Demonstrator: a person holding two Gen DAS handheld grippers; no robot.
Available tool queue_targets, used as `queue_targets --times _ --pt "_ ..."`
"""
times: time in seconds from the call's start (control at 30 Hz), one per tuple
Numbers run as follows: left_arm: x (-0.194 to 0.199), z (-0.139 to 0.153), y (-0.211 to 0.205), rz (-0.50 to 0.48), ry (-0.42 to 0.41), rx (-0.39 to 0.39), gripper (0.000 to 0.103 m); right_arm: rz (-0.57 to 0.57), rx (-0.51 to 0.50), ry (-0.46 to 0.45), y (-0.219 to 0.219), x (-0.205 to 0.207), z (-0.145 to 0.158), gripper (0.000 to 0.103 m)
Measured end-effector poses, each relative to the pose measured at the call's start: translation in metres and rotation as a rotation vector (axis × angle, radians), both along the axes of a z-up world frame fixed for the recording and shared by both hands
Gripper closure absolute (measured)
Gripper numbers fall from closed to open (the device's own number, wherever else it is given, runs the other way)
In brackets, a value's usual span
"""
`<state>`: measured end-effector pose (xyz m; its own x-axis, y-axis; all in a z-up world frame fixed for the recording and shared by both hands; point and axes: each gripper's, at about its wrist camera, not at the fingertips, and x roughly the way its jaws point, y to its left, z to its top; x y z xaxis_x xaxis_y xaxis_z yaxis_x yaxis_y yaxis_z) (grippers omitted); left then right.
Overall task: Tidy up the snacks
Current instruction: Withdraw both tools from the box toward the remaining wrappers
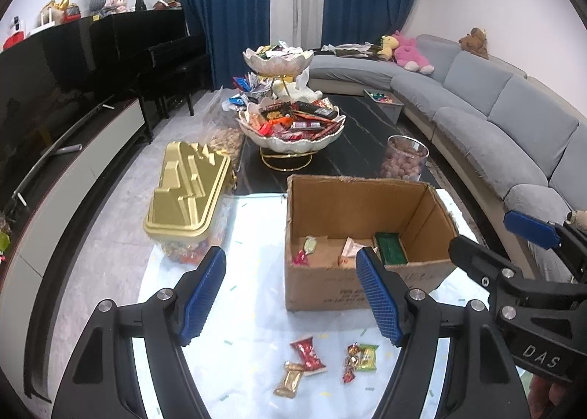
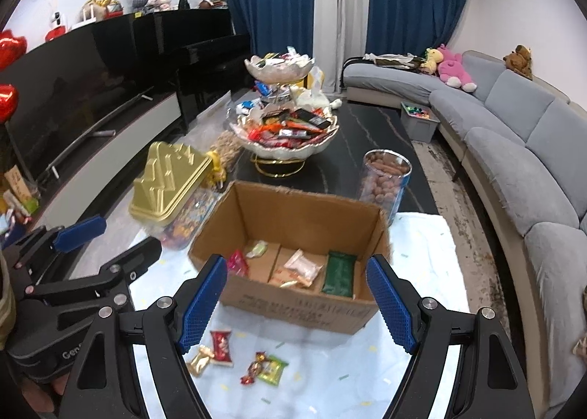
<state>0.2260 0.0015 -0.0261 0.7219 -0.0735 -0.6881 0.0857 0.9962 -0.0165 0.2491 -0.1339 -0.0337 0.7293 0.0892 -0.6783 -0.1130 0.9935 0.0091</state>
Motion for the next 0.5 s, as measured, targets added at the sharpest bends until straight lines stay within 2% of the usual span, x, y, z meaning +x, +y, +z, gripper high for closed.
queue_targets --times 0.5 --pt "-0.032 -0.027 0.01 0.013 -0.008 0.057 0.03 0.028 -0.033 0.039 0.019 -0.024 -0.03 0.024"
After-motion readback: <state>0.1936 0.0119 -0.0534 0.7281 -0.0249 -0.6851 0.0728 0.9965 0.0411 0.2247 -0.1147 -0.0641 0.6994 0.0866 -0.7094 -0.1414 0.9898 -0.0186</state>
